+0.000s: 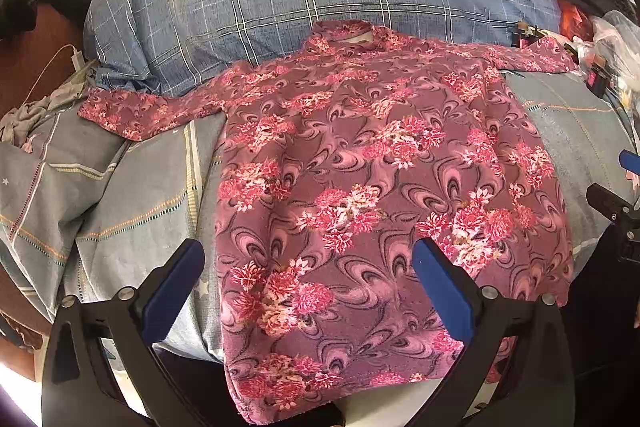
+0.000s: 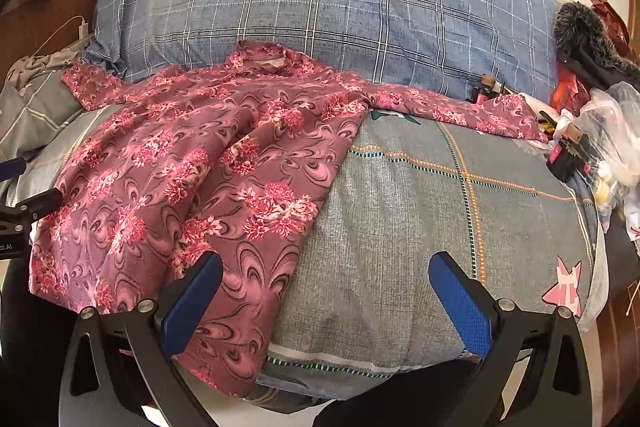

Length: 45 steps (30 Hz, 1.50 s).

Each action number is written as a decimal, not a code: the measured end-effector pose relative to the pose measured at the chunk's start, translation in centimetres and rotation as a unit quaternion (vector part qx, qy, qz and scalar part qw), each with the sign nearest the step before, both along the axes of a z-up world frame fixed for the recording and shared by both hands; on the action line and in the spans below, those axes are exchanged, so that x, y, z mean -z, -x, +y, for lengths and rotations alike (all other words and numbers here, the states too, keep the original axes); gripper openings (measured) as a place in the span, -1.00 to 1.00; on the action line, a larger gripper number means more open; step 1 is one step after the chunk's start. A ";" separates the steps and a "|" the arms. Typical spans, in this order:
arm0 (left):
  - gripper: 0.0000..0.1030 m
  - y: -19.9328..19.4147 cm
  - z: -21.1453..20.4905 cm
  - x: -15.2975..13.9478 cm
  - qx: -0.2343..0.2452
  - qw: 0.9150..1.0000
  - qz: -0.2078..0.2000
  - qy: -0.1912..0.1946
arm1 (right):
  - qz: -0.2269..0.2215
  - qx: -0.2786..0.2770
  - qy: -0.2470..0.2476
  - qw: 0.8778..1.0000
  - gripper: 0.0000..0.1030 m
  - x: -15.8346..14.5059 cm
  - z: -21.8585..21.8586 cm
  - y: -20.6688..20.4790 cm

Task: Fold small clothes

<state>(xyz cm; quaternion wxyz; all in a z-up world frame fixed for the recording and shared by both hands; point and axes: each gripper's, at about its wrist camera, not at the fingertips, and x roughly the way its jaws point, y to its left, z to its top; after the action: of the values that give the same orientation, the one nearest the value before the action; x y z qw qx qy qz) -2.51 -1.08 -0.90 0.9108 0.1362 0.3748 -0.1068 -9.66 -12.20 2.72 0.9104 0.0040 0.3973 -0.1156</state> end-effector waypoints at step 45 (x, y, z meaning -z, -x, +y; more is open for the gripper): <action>1.00 -5.2 7.5 4.9 -0.105 0.987 0.124 -0.017 | 0.024 0.049 -0.256 0.965 -0.57 2.9 -11.7 3.4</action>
<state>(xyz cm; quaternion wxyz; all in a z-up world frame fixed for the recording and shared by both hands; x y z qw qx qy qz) 2.73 6.40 -5.81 0.8612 0.0975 0.4984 -0.0205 -13.07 -23.86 -0.23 0.8621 0.2540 0.4350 -0.0547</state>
